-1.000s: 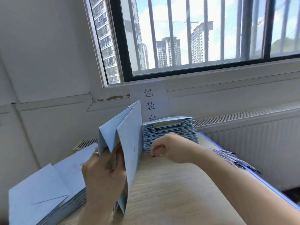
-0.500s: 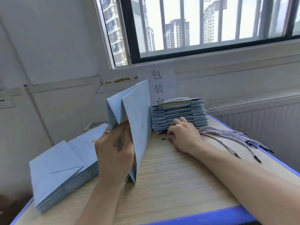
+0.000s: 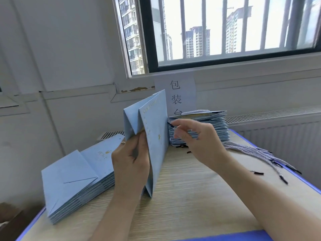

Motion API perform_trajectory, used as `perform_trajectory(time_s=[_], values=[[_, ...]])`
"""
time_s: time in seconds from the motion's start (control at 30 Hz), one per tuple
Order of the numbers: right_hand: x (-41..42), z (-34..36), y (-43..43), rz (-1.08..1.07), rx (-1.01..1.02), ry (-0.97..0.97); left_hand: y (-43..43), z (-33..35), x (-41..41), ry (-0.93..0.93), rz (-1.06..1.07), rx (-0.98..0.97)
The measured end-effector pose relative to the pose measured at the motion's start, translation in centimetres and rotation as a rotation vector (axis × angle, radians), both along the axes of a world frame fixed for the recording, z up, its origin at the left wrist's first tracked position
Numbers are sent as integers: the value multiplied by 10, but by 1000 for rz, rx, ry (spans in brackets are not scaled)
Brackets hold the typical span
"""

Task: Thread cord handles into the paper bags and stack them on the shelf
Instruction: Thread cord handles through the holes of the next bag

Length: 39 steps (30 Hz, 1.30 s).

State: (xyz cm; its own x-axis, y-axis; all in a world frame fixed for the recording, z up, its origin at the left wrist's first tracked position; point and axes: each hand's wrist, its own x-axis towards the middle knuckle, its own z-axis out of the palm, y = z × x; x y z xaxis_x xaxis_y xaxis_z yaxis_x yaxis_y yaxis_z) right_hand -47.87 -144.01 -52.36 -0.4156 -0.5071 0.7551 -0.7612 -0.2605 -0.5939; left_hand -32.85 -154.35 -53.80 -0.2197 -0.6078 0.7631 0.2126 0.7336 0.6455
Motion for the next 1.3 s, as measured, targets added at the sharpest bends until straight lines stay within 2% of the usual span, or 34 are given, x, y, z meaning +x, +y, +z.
perform_trajectory(time_s=[0.13, 0.4, 0.67, 0.87, 1.03, 1.13, 1.2, 1.3], values=[[12, 4, -1, 111, -96, 46, -2, -4, -3, -2, -23, -12], [23, 5, -3, 134, -212, 129, 2, 1, -3, -12, -77, -18], [25, 4, -5, 86, -221, 151, 4, 0, -4, 3, -136, -7], [28, 0, -9, 60, -195, 179, 13, 7, 0, 114, -258, 155], [28, 0, -11, 51, -173, 208, 16, 9, 0, 125, -244, 183], [20, -3, -10, 70, -64, 230, 17, 10, 1, 108, -229, 176], [6, -8, -7, 77, 142, 262, 16, 8, 2, 83, -214, 160], [-13, -15, 0, 4, 517, 407, 12, 5, 4, 63, -178, 95]])
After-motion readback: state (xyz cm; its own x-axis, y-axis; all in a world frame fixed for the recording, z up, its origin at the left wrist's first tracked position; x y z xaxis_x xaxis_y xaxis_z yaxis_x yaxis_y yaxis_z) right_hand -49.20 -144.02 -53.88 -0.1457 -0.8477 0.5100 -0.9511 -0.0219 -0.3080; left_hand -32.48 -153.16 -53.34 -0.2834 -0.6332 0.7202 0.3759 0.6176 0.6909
